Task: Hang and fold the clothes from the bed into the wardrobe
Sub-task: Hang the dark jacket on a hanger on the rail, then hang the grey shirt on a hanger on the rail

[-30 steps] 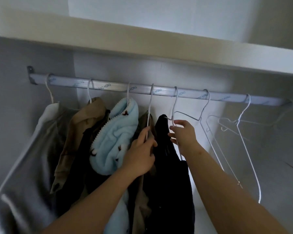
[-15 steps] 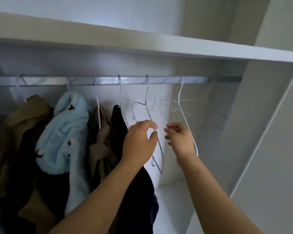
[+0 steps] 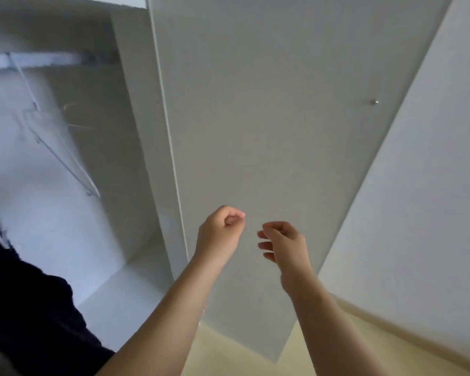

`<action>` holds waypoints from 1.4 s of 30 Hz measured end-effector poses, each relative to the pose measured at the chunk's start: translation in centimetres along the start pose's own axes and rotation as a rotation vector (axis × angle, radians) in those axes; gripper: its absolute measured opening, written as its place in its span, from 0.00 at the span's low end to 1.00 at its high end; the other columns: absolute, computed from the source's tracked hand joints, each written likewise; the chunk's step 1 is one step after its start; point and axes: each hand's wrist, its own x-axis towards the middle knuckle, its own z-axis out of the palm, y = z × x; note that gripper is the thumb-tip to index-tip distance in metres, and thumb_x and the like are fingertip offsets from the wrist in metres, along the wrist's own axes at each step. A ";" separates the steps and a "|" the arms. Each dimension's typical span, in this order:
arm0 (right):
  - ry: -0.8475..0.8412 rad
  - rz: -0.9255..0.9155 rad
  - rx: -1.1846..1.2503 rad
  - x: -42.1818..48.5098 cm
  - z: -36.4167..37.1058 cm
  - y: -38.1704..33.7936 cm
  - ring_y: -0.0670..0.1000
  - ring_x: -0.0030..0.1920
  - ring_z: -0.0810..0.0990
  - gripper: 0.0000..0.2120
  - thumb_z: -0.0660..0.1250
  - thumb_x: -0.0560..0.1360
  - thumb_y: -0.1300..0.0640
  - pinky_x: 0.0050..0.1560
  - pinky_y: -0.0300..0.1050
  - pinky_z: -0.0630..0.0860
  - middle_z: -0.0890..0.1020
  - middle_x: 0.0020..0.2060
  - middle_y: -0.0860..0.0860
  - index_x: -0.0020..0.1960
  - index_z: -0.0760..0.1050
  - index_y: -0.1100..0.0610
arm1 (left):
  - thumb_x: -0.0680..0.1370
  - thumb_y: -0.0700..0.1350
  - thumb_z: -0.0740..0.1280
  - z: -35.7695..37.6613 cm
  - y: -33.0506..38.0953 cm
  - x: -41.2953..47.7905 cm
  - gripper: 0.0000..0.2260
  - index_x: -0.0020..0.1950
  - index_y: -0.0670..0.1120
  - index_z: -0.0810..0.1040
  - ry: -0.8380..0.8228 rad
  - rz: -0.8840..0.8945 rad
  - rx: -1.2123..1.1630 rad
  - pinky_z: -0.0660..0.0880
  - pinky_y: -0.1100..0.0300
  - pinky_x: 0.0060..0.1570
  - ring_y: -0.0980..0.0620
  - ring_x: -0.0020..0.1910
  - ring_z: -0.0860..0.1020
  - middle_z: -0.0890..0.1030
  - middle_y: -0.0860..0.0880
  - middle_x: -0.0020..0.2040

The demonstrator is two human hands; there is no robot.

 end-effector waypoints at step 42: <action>1.556 0.448 0.566 -23.2 -84.5 17.2 0.51 0.34 0.74 0.07 0.59 0.75 0.65 0.36 0.42 0.70 0.79 0.37 0.52 0.44 0.75 0.57 | 0.75 0.39 0.63 85.6 14.2 -46.5 0.08 0.39 0.51 0.75 -1.689 0.067 0.337 0.67 0.63 0.32 0.55 0.36 0.78 0.78 0.52 0.40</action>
